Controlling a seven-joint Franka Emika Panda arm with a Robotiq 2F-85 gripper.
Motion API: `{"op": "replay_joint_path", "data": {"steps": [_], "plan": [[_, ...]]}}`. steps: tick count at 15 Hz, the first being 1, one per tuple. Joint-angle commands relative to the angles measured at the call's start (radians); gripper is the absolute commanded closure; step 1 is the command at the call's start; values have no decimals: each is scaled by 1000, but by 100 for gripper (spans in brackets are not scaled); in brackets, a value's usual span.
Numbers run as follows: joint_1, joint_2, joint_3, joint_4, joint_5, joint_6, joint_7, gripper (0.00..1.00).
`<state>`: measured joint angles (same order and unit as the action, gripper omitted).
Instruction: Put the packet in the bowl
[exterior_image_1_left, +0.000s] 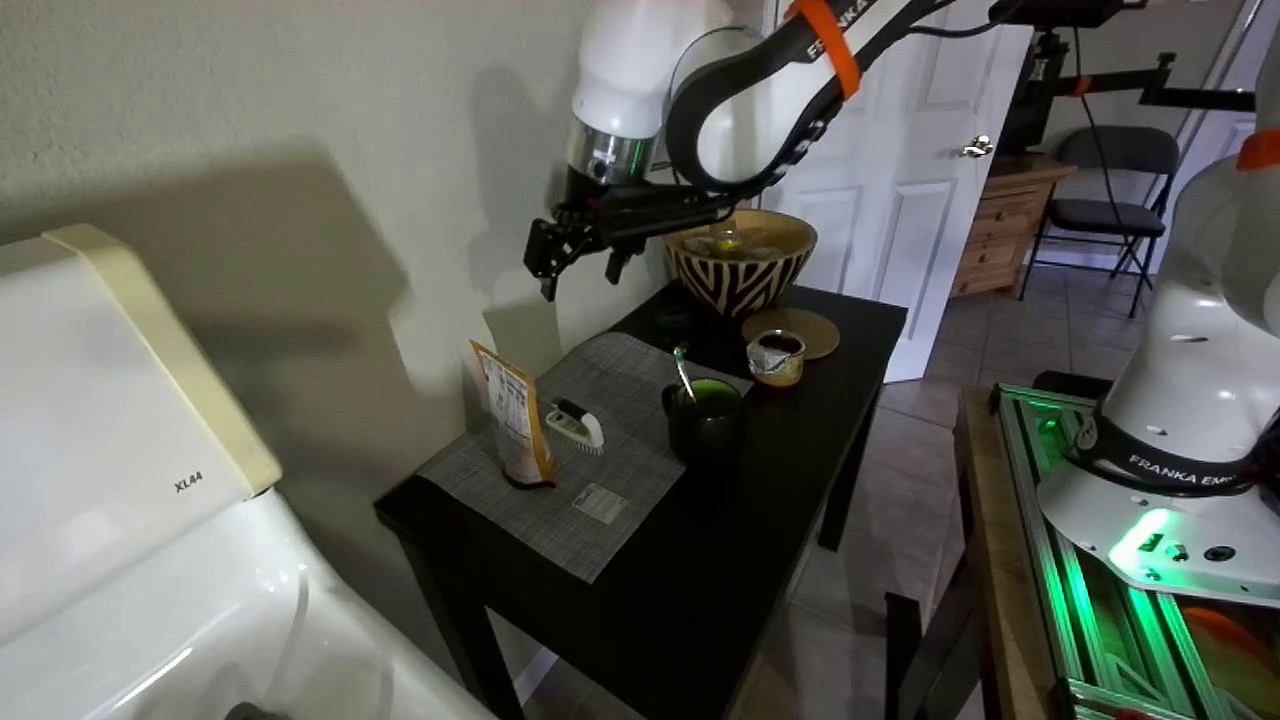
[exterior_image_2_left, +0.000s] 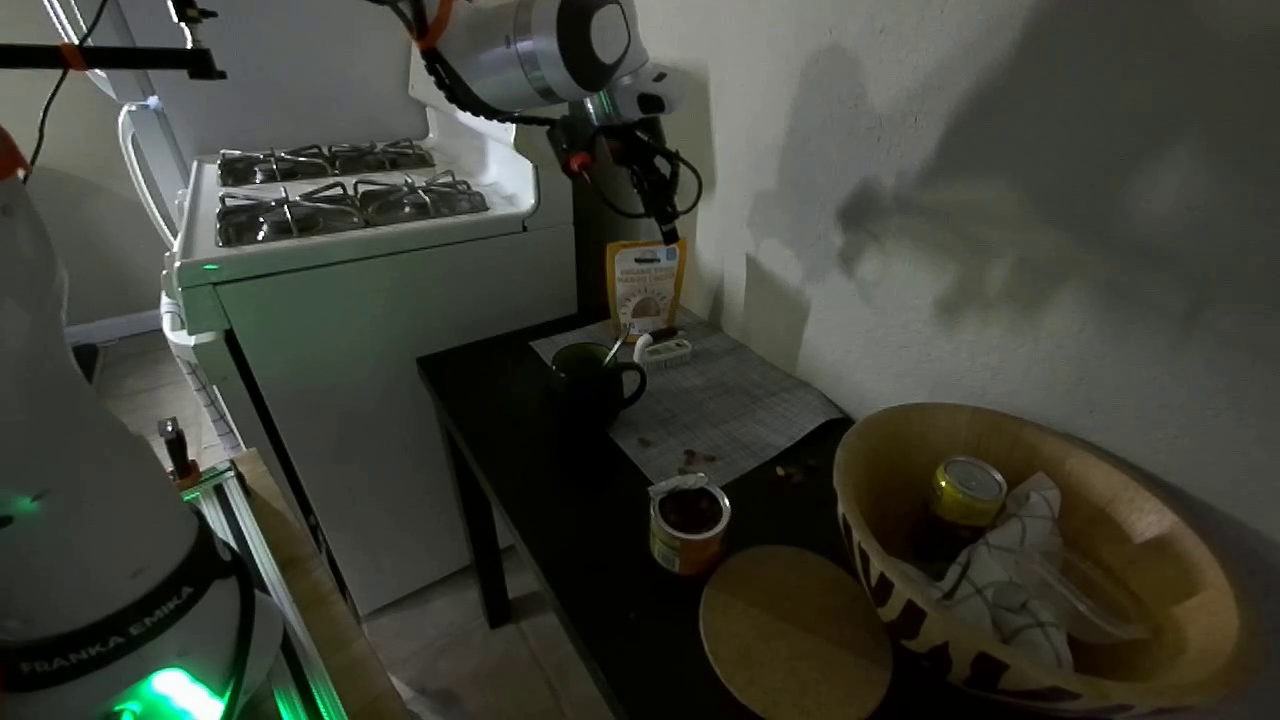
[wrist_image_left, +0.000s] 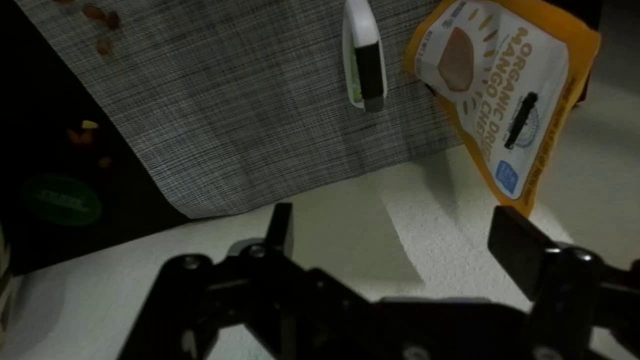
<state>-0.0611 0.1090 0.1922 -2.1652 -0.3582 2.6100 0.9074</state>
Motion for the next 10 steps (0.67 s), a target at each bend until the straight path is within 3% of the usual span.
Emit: {"op": "replay_joint_path", "data": {"steps": [1,5,9,10], "plan": [[135,134,-94,134,-69,-16,127,0],[256,185,-157,173,-61,-9,163,0],[327,237,-197,214,-54,-15,168,0],[340,252,-209,226,-58,-17,174,6]]}}
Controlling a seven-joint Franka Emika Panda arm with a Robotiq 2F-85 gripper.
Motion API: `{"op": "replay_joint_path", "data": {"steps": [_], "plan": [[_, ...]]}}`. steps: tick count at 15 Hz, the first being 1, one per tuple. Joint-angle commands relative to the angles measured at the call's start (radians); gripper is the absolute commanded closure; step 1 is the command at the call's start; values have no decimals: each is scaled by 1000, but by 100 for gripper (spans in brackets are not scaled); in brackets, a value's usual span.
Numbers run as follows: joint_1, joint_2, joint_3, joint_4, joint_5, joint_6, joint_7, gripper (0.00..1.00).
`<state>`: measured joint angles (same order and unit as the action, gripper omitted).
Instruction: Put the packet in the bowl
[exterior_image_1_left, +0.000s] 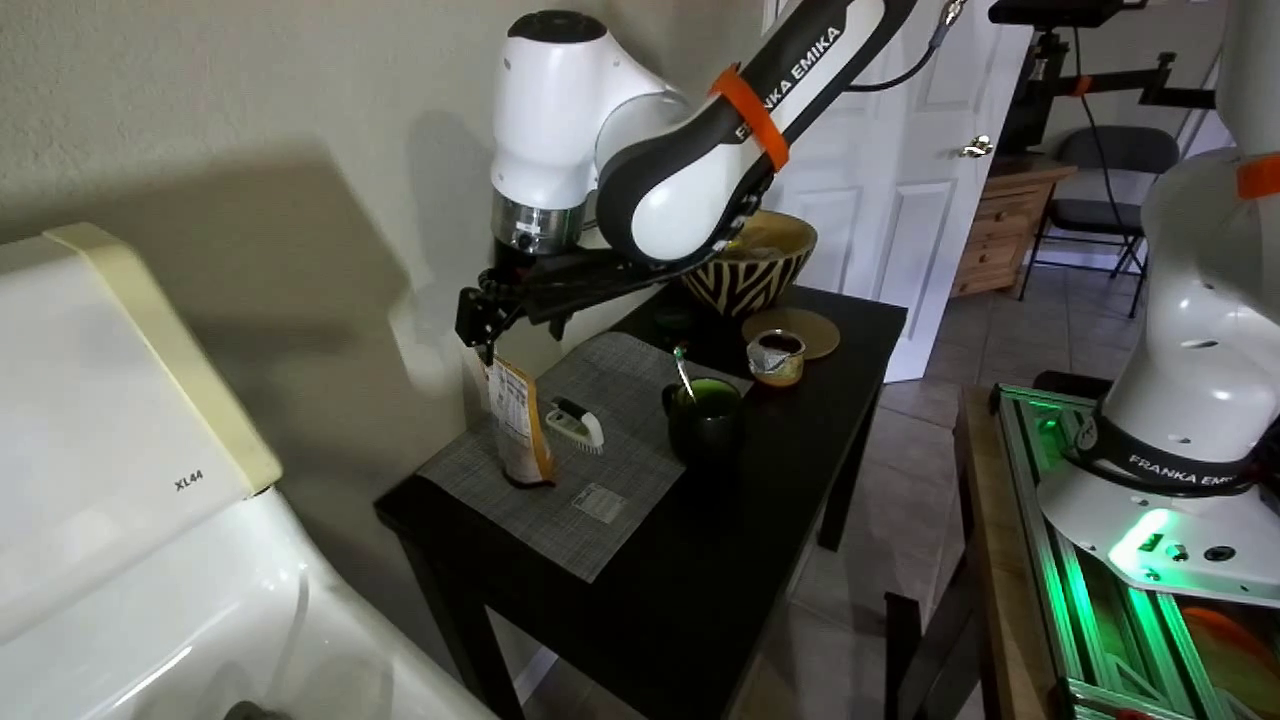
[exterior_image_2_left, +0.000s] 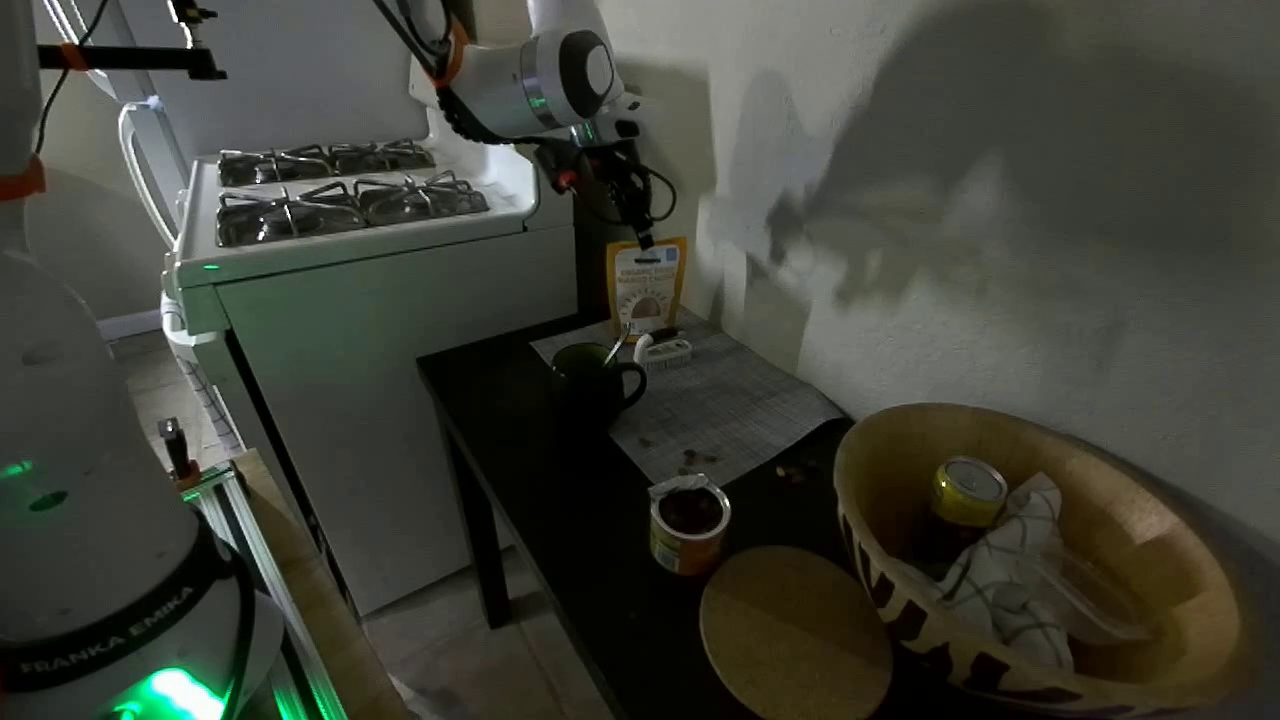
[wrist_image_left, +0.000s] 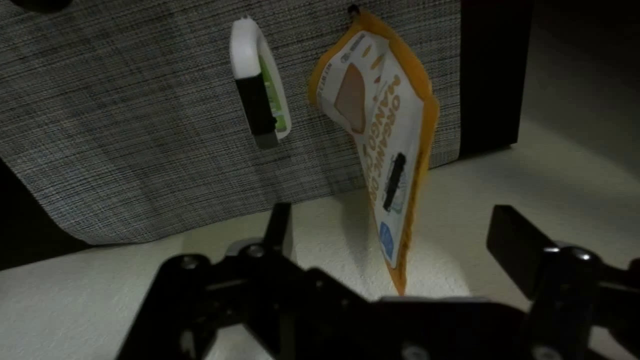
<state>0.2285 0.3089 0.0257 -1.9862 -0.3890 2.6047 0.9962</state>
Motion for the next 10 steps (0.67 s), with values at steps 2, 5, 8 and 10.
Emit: {"op": "replay_joint_path", "data": {"steps": [2,5,8,10], "plan": [[69,81,-65,66,-25,-9,87,28],[88,121,-91,90,-17,-4,78,46],[100,153,-108,111,-6,2,81,69],[107,164,-113,123,0,2,91,84]]}}
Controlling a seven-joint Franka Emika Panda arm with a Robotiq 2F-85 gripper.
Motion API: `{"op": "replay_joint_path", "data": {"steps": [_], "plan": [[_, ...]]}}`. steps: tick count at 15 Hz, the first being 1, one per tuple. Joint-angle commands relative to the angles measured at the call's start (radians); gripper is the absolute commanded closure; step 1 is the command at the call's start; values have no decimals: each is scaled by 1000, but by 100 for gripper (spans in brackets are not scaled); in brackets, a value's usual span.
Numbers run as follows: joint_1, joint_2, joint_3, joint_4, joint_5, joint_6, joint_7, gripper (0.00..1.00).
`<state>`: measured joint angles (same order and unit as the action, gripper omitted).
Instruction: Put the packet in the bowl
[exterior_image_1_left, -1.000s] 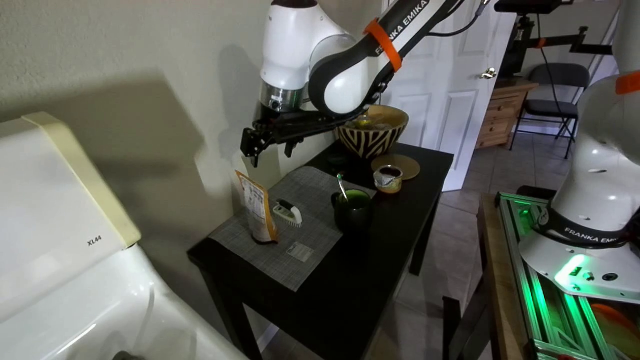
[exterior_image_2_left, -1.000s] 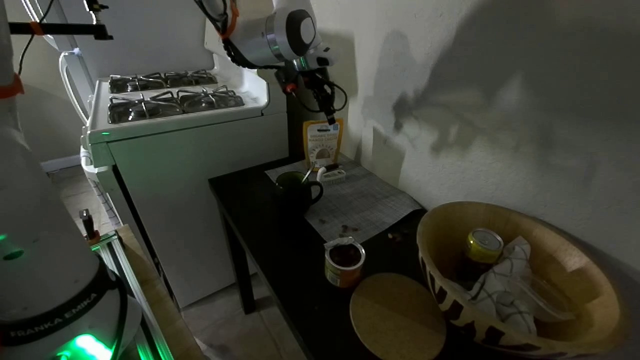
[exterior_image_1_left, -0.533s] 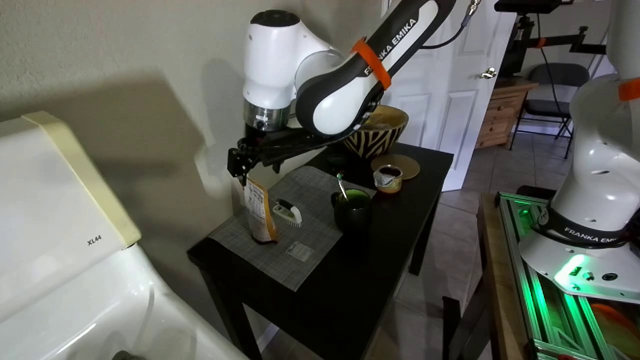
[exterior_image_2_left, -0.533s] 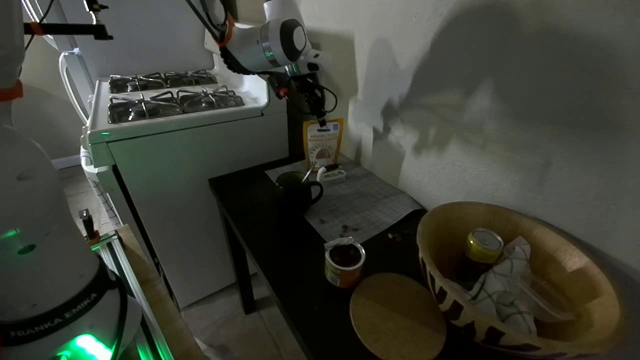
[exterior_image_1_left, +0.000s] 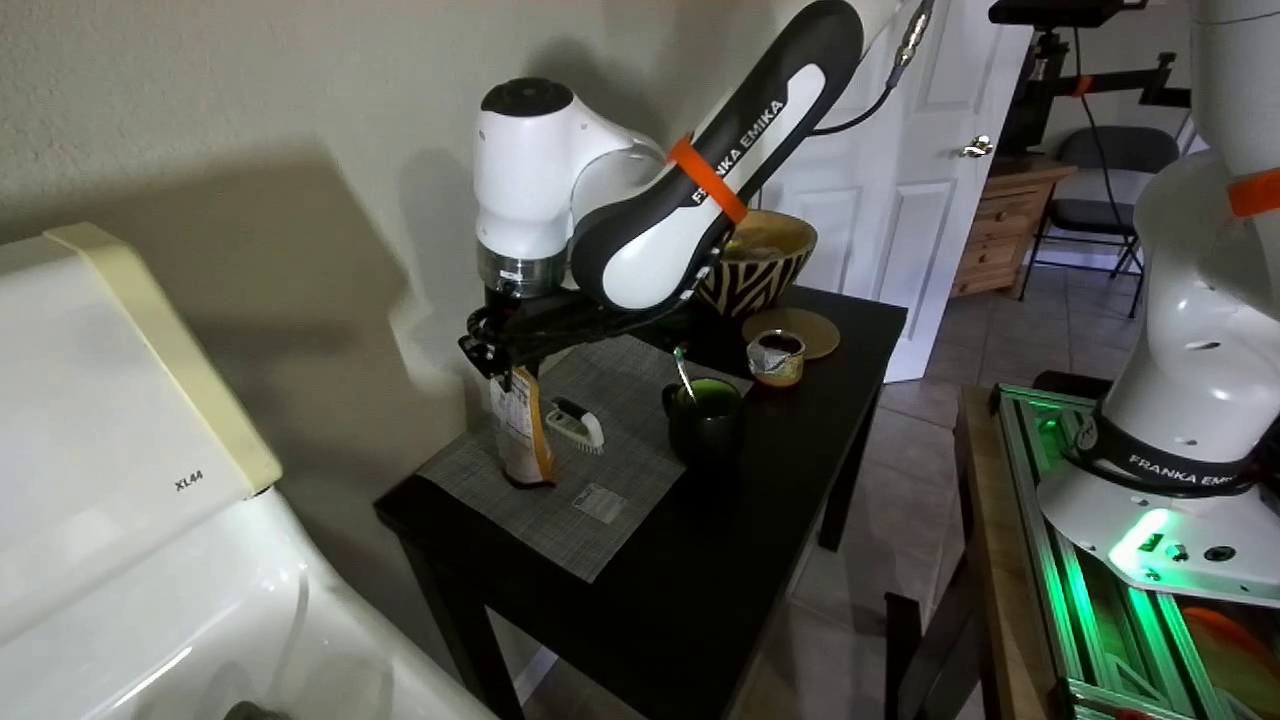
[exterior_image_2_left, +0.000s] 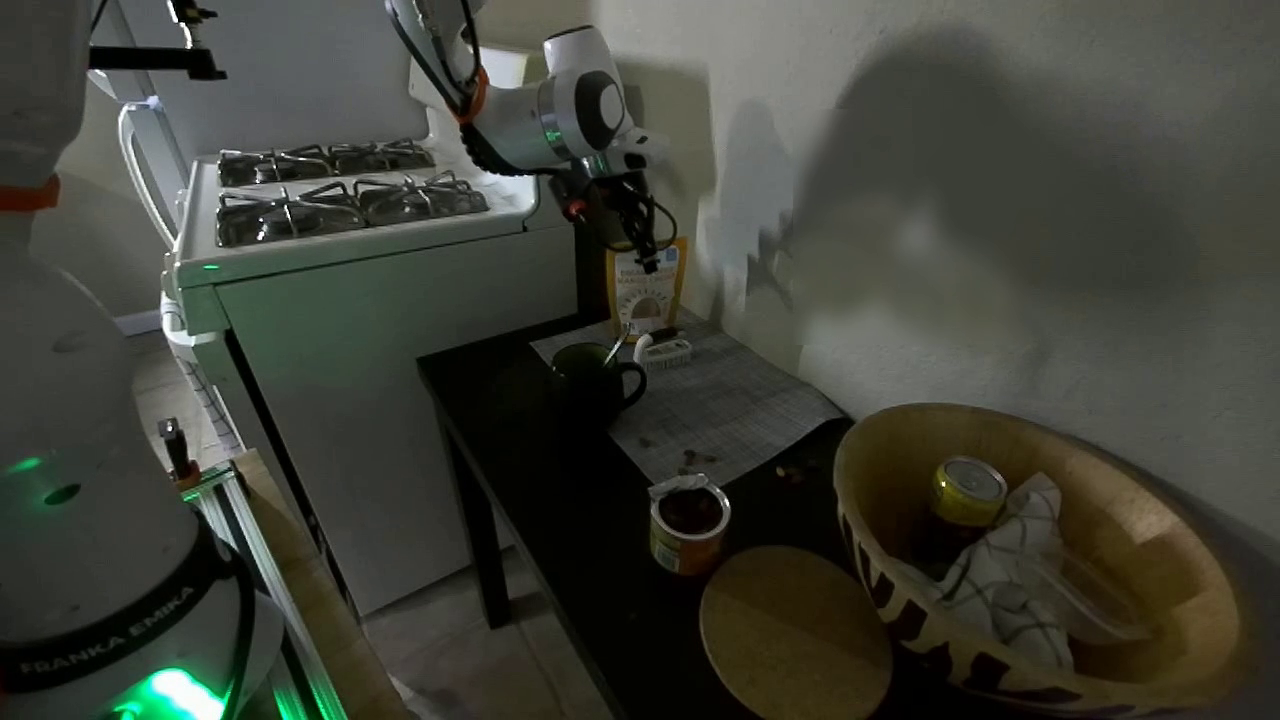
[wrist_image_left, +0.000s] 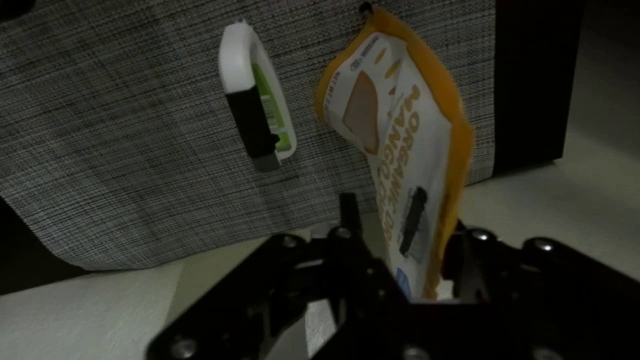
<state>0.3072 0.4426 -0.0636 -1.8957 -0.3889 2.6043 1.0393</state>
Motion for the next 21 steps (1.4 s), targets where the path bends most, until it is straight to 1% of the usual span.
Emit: {"op": "replay_joint_path", "data": {"steps": [1,2,4,6,9,11,13,14,16,18,19,20,21], "plan": [[30,33,-24,35,1,2,49,93],[35,26,-28,30,-2,0,56,99],[34,6,-28,13,2,-4,53,100],[17,-49,-15,-34,20,-19,15,99],[-15,-217,-12,-165,22,5,-23,99],[-61,-308,16,-227,71,39,-69,99],[-95,-415,22,-282,98,-22,-110,99],[-110,-466,12,-305,77,-72,-88,99],[-165,-564,5,-347,-27,-143,-8,99],[-249,-653,14,-384,-89,-201,33,99],[-291,-693,11,-400,-91,-215,14,99],[-326,-732,-1,-422,-63,-208,-40,99],[-354,-766,-20,-436,-24,-209,-136,99]]}}
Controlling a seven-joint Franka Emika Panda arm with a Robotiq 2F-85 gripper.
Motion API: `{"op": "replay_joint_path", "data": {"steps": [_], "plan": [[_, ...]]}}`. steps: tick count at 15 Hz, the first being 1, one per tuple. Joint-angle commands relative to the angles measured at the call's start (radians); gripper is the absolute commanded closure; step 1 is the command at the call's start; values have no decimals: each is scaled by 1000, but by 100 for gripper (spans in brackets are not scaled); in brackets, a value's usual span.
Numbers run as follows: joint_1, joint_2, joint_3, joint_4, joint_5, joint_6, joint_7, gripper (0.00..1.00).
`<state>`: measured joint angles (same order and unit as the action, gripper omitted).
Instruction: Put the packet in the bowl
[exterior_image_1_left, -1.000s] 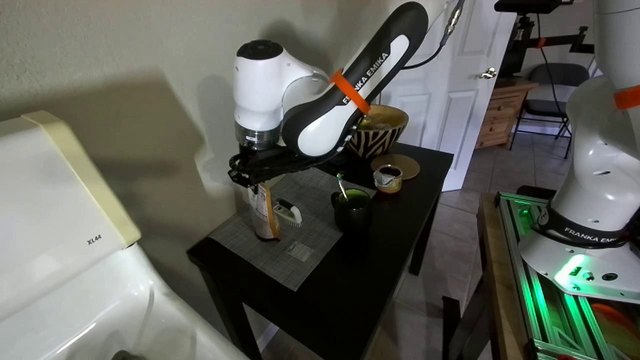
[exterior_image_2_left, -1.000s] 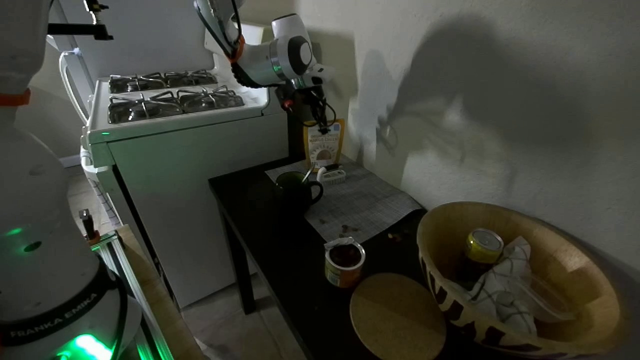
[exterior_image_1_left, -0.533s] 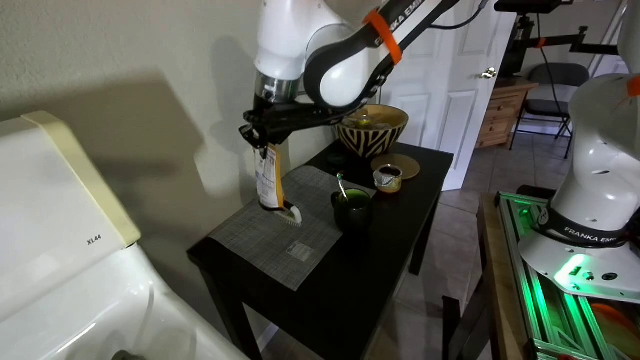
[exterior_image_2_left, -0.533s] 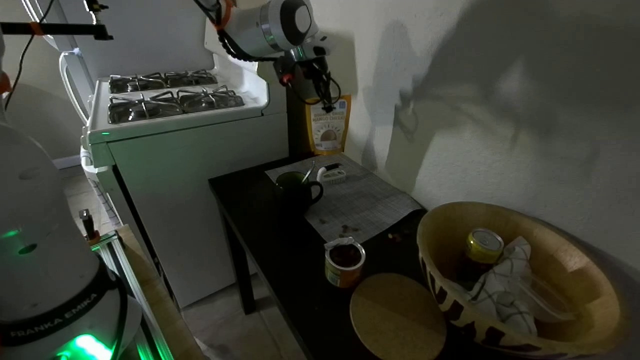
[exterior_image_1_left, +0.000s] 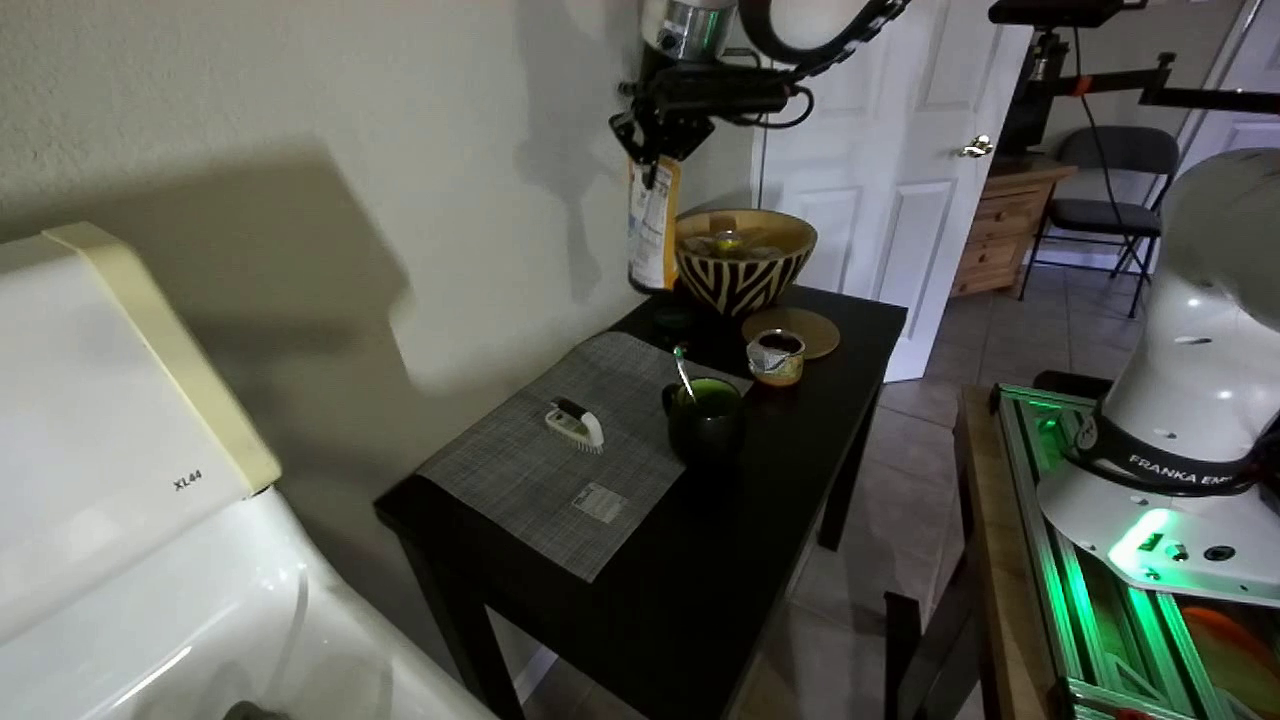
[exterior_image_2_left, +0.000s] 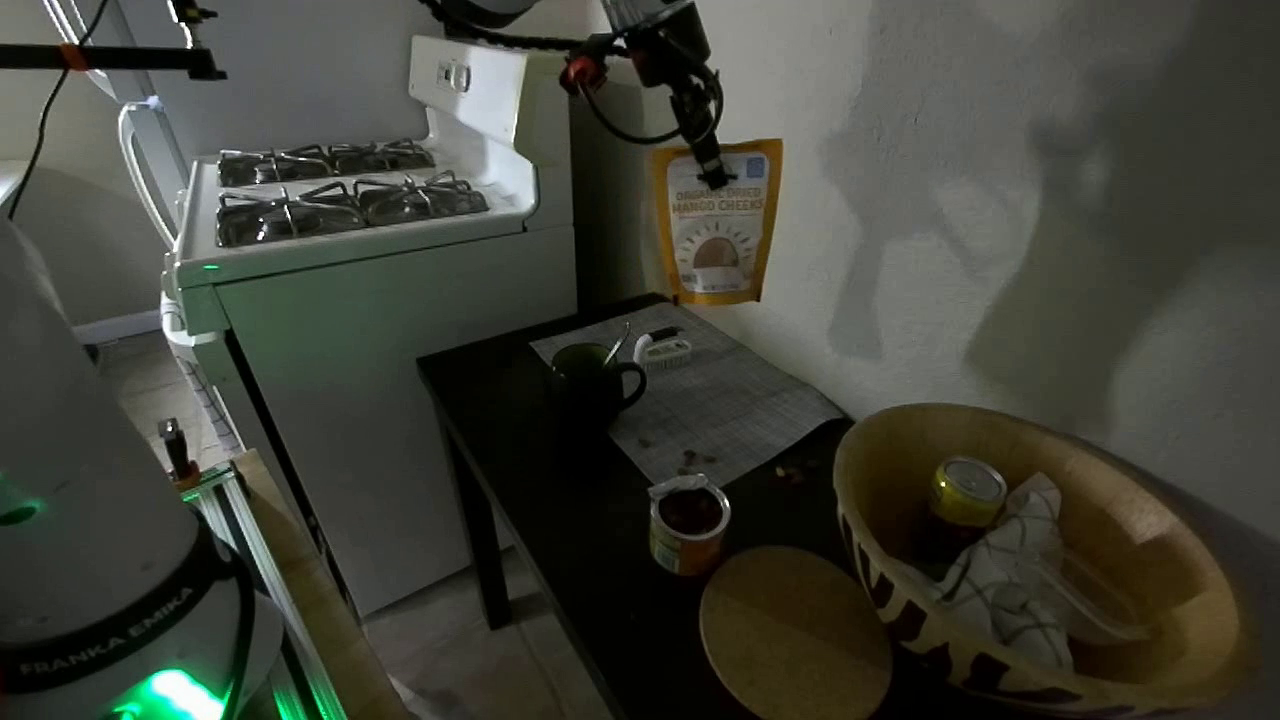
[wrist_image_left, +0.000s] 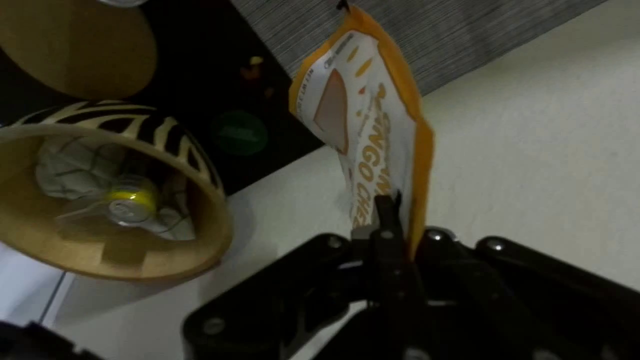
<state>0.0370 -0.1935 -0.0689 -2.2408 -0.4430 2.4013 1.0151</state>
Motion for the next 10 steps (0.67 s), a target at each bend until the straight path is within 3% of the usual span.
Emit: {"op": "replay_joint_path", "data": {"steps": [1,2,4,5,6,8,10], "plan": [[-96,-160,-48,-102,68,-11,-235,99],[12,-184,-177,-117,61,-29,-306,99],[91,-245,-330,-134,62,-95,-474,99],[54,-257,-352,-118,76,-132,-557,99],[-95,-176,-170,-95,109,-63,-480,98],[-100,-203,-230,-100,129,-90,-586,98],[-94,-198,-233,-112,167,-67,-620,99]]}}
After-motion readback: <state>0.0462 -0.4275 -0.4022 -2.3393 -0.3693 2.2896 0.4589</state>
